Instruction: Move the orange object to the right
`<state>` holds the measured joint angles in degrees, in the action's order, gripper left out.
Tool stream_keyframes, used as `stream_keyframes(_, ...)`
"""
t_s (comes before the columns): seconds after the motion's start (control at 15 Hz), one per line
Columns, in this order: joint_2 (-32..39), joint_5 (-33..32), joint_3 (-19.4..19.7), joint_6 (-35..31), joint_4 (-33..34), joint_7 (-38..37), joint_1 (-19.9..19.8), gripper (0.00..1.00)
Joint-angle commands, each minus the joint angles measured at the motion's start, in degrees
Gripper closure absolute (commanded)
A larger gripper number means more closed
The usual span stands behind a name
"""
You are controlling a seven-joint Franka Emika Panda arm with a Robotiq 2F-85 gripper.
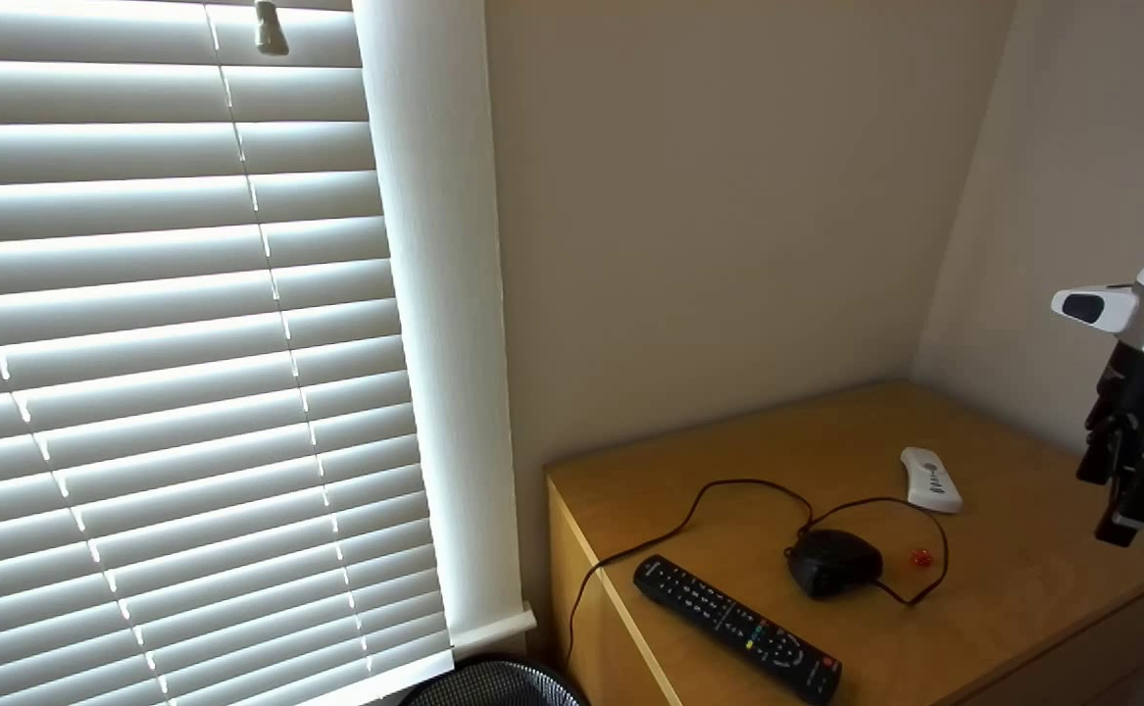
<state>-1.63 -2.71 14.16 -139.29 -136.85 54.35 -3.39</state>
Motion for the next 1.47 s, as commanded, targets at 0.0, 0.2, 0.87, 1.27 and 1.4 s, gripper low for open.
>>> stream_keyframes(0.0, 2.7, 5.4, -1.8, 0.5, 1.2, 7.0, -2.0, 0.0)
stream_keyframes(0.2, 5.5, 10.9, -2.5, 0.6, 2.7, 14.4, -3.2, 0.0)
stream_keyframes(0.87, 17.2, 31.6, -8.1, 1.5, 10.5, 40.0, -11.1, 0.0)
stream_keyframes(1.27, 23.1, 34.6, -11.6, 1.1, 14.4, 45.9, -15.0, 0.0)
stream_keyframes(1.4, 24.6, 34.9, -12.8, 0.5, 15.3, 47.5, -15.8, 0.0)
